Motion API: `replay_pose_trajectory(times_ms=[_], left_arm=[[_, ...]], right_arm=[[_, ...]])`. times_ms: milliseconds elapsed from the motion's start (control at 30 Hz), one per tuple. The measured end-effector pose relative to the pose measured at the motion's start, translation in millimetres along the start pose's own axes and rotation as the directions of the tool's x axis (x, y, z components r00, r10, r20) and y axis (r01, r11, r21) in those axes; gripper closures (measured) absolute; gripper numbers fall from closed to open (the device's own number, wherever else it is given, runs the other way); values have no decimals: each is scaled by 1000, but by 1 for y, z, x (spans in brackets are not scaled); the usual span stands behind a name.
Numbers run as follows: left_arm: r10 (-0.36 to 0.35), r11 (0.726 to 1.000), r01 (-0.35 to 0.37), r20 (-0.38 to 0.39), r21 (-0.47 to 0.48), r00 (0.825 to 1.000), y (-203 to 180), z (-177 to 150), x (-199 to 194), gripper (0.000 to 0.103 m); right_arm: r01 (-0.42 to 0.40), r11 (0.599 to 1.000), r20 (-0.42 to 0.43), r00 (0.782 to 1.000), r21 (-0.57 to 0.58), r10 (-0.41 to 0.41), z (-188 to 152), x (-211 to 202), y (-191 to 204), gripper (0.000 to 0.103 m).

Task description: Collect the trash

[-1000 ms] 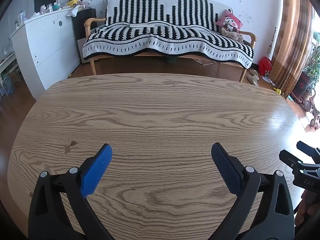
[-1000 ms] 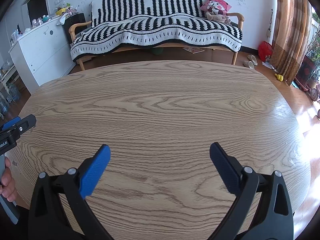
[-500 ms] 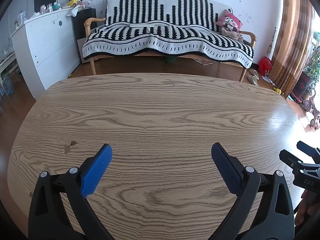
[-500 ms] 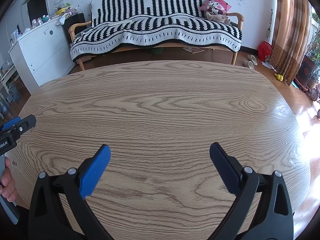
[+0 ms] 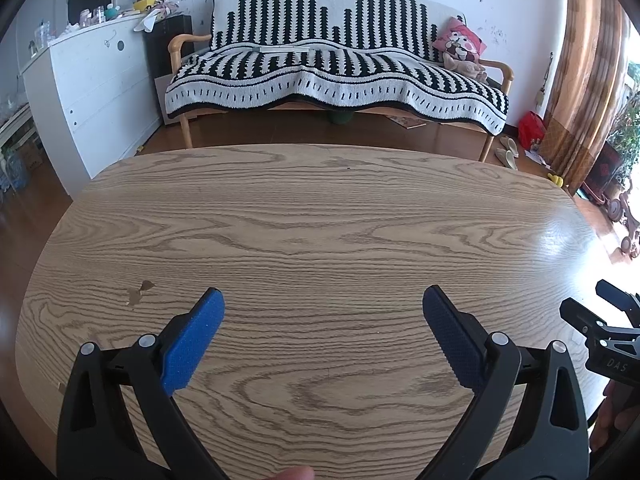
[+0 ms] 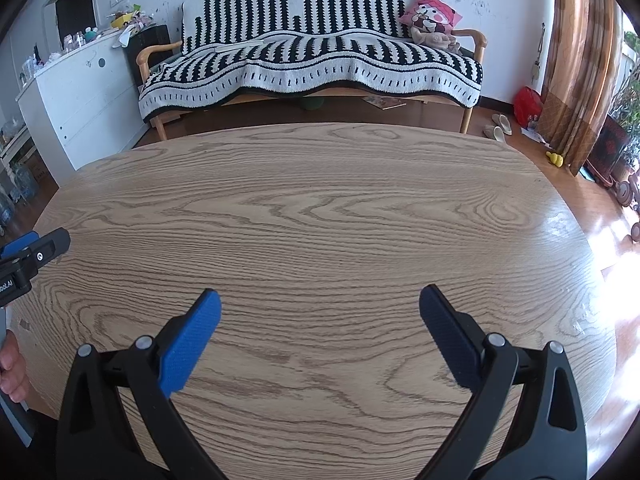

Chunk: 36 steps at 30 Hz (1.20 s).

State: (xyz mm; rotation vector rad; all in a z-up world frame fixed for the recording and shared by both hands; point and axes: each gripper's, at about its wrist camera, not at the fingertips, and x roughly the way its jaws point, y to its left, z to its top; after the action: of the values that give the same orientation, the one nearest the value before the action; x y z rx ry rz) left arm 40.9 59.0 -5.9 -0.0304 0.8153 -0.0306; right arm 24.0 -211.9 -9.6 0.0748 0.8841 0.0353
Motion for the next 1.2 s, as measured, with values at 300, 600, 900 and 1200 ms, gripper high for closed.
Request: replay_pose_trajectory(times_ms=[300,600,900,1200], left_arm=[[-1,1000,1,5,0,1000,0,1,-1,7],[-1,1000,1,5,1,1000,-2,1,-3,6],[1,1000,-1,15,10,1000,-4,3,-4,7],[-3,1000,3,-8,-4,1000,-2,5,2,7]], right_arm=[[5,1000,2,1000,-5,-5,1,-2,-3,7],[6,1000,2,1000,-5,-6,1,-2,-4,7],[7,1000,2,1000,-6,-7,1,-2,-5,7],[9,1000,1,1000,-5,-9,1,-3,-8,7]])
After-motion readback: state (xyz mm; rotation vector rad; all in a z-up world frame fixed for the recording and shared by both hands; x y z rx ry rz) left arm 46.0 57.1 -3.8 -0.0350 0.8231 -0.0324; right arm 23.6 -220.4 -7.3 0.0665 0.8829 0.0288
